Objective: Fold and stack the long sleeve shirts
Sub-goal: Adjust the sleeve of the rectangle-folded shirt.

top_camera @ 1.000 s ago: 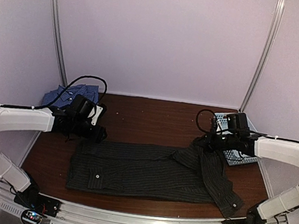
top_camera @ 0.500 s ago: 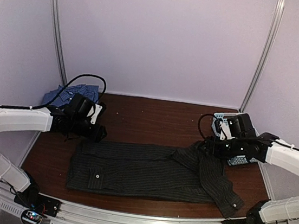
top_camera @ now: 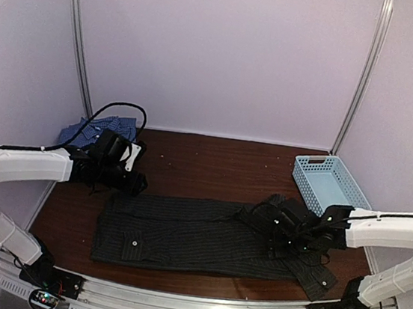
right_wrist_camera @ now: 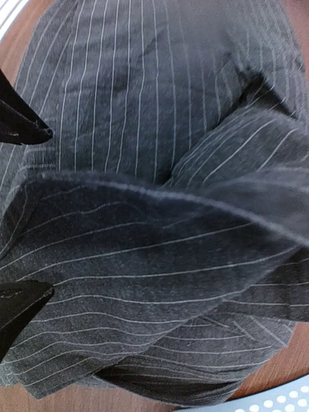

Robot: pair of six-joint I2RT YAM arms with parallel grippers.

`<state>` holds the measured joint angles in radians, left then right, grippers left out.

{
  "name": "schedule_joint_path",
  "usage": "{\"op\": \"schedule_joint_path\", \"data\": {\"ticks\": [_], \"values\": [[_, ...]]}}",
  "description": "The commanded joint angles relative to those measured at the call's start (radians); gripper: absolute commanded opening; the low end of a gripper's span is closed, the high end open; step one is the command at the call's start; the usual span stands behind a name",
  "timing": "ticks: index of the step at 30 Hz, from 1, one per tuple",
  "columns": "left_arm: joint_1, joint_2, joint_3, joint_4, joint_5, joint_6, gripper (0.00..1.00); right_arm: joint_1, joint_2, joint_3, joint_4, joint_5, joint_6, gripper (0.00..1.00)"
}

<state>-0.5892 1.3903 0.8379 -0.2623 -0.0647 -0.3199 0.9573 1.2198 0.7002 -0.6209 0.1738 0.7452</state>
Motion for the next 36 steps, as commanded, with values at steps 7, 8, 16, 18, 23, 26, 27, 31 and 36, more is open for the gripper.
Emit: {"op": "schedule_joint_path", "data": {"ticks": [7, 8, 16, 18, 23, 26, 27, 31, 36], "values": [[-0.003, -0.003, -0.007, 0.017, 0.003, 0.012, 0.56, 0.095, 0.306, 0.151, -0.291, 0.369, 0.166, 0.64], [-0.003, -0.003, -0.007, 0.017, 0.003, 0.011, 0.56, 0.095, 0.308, 0.159, -0.299, 0.374, 0.165, 0.61], [-0.003, -0.003, -0.008, 0.017, 0.005, 0.012, 0.56, 0.091, 0.278, 0.183, -0.347, 0.386, 0.149, 0.13], [-0.003, -0.003, -0.008, 0.019, 0.003, 0.012, 0.56, 0.091, 0.269, 0.183, -0.358, 0.383, 0.148, 0.02], [-0.003, -0.002, -0.008, 0.017, 0.002, 0.013, 0.56, 0.091, 0.183, 0.193, -0.307, 0.273, 0.093, 0.00], [-0.003, -0.002, -0.008, 0.017, -0.003, 0.014, 0.57, 0.090, 0.087, 0.209, -0.226, 0.126, 0.040, 0.00], [-0.003, -0.002, -0.007, 0.017, -0.005, 0.015, 0.56, 0.092, 0.056, 0.213, -0.189, 0.066, 0.025, 0.00], [-0.003, 0.000, -0.004, 0.015, -0.006, 0.016, 0.56, 0.090, -0.044, 0.212, -0.027, -0.179, -0.001, 0.00], [-0.003, 0.000, -0.002, 0.015, -0.004, 0.016, 0.56, 0.073, -0.087, 0.199, 0.095, -0.344, 0.026, 0.00]]}}
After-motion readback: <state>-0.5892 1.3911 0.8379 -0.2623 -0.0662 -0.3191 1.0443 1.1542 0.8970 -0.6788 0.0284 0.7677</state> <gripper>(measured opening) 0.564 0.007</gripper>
